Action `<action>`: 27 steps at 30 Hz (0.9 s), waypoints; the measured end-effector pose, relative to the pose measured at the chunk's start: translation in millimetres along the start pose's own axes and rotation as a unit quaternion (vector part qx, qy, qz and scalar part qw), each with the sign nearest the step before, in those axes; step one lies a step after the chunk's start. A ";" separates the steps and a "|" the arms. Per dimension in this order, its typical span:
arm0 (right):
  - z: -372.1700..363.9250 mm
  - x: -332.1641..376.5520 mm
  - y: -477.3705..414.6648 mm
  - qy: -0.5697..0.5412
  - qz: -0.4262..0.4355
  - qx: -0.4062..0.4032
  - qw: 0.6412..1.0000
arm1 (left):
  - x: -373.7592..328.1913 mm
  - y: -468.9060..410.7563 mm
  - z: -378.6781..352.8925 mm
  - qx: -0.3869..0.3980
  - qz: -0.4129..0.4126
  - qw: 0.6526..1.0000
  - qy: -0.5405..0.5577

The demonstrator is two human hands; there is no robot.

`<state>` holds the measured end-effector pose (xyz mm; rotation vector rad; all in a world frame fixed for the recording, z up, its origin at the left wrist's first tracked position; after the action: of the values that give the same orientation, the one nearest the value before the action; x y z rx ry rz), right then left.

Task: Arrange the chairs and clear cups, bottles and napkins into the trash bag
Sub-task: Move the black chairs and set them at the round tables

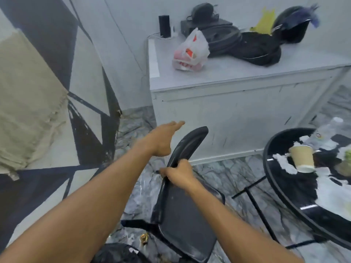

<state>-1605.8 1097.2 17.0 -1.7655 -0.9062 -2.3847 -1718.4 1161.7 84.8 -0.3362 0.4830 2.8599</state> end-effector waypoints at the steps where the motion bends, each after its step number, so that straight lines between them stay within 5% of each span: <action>1: 12.3 -10.1 14.2 0.004 0.001 -0.003 1.000 | -26.2 -14.3 -4.1 0.034 -0.057 0.994 -0.085; 4: 53.2 -38.6 51.0 -0.004 -0.002 -0.022 1.000 | -92.5 -48.3 -18.5 0.088 -0.182 0.922 -0.330; 7: 98.3 -62.4 87.2 -0.020 -0.021 -0.075 0.997 | -143.6 -58.9 -43.3 0.120 -0.259 0.880 -0.381; 16: 138.3 -134.5 152.7 0.053 -0.088 -0.352 0.930 | -259.0 -70.0 -76.4 0.092 -0.327 0.849 -0.404; 27: 114.2 -104.9 178.1 0.197 -0.030 -0.358 0.912 | -200.8 -29.2 -58.4 -0.020 -0.340 0.895 -0.289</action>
<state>-1405.8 971.7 20.8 -1.2764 -0.0175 -3.2006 -1509.5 1132.6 74.5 0.2958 0.1385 2.1268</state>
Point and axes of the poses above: each hand's wrist, its own y-axis away from the middle knuckle, its own z-axis out of the back of the hand, x = y × z, the point moved 1 cm from there along -y, towards the middle knuckle, and after that the axes turned 6 degrees about x, right-handed, at the moved point
